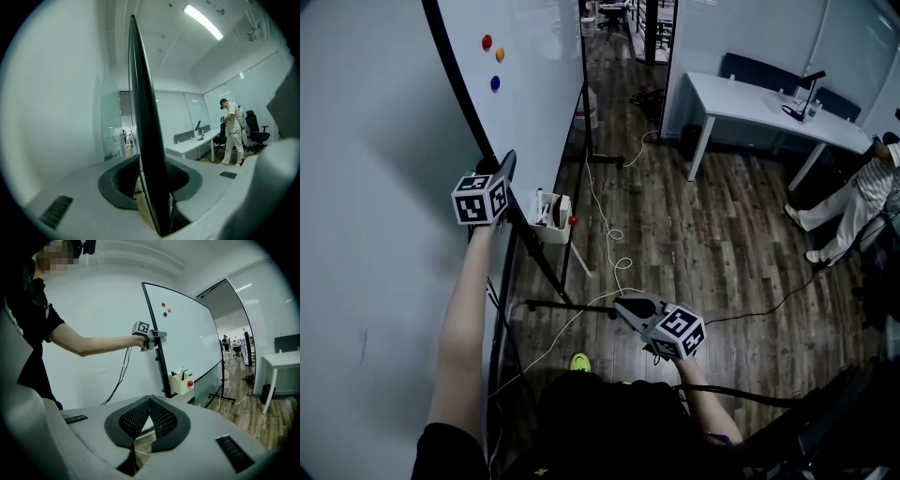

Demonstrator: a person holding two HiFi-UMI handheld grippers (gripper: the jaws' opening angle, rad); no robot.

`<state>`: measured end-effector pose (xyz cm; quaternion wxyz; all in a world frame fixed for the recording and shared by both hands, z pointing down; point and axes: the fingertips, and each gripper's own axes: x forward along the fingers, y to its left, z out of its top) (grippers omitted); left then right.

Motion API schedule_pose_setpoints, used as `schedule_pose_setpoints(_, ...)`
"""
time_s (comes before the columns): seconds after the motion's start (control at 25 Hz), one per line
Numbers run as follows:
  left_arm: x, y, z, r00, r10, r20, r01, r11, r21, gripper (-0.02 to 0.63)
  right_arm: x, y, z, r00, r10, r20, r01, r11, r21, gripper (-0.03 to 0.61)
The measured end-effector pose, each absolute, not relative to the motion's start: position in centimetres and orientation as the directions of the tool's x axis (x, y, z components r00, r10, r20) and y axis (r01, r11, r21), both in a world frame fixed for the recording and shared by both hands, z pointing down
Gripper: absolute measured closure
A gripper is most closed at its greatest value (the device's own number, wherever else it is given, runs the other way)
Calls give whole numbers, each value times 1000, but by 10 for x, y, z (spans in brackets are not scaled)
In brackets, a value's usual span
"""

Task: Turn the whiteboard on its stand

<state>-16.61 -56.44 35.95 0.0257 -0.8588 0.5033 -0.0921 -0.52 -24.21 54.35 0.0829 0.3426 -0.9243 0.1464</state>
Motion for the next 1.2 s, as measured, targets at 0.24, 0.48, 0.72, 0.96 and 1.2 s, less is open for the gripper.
schedule_pose_setpoints(0.24,-171,-538,347,466,-877,115,-862,-479,-163,468,-9,-239,540,-785,-567,250,-614,765,-193,554)
schedule_pose_setpoints(0.48,-181,-507,346,437,-893,107,-882,-449,-143,446,-5,-238,527,-801,-546,247,-587,797,-143,554)
schedule_pose_setpoints(0.72,-179,-454,345,444,-893,67,-883,-449,-137,446,-5,-237,507,-829,-514,221,-540,838,-79,554)
schedule_pose_setpoints(0.96,-170,-393,348,473,-881,15,-878,-473,-78,473,-9,-225,507,-858,-466,218,-490,868,-75,554)
schedule_pose_setpoints(1.2,-153,-340,354,490,-872,7,-866,-487,-116,540,-9,-214,510,-888,-413,203,-439,893,-104,554)
